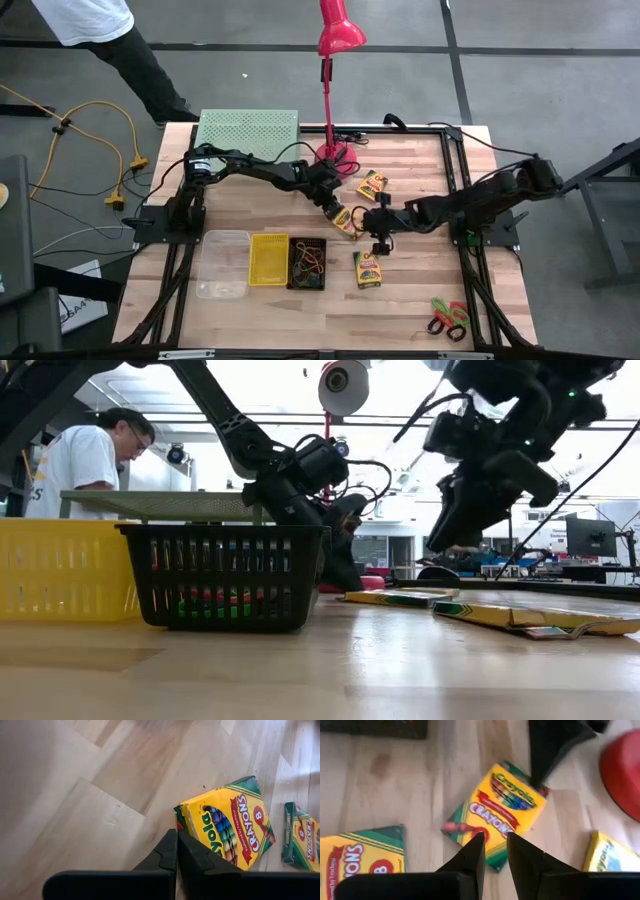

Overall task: Pick & Place Office Desk Supplies
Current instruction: Put the crayon box into the transparent bin

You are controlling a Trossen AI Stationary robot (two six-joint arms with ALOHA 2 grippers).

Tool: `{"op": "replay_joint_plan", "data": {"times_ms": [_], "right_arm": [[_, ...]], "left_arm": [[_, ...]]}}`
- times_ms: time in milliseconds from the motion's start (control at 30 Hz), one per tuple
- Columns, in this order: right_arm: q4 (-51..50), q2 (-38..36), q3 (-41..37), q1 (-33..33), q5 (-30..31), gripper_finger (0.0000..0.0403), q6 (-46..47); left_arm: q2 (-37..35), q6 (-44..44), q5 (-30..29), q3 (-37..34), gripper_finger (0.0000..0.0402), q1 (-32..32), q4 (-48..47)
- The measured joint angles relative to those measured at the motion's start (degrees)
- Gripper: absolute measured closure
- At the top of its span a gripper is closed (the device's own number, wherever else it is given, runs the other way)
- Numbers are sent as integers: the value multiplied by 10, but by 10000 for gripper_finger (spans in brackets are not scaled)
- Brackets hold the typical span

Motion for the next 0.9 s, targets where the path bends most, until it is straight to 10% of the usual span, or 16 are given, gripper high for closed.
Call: {"op": "replay_joint_plan", "data": {"times_ms": [900], "right_arm": [[-60, 1, 0, -23, 12, 333, 79]], "left_arm": [[-46, 30, 15, 2, 401, -16, 10]]}}
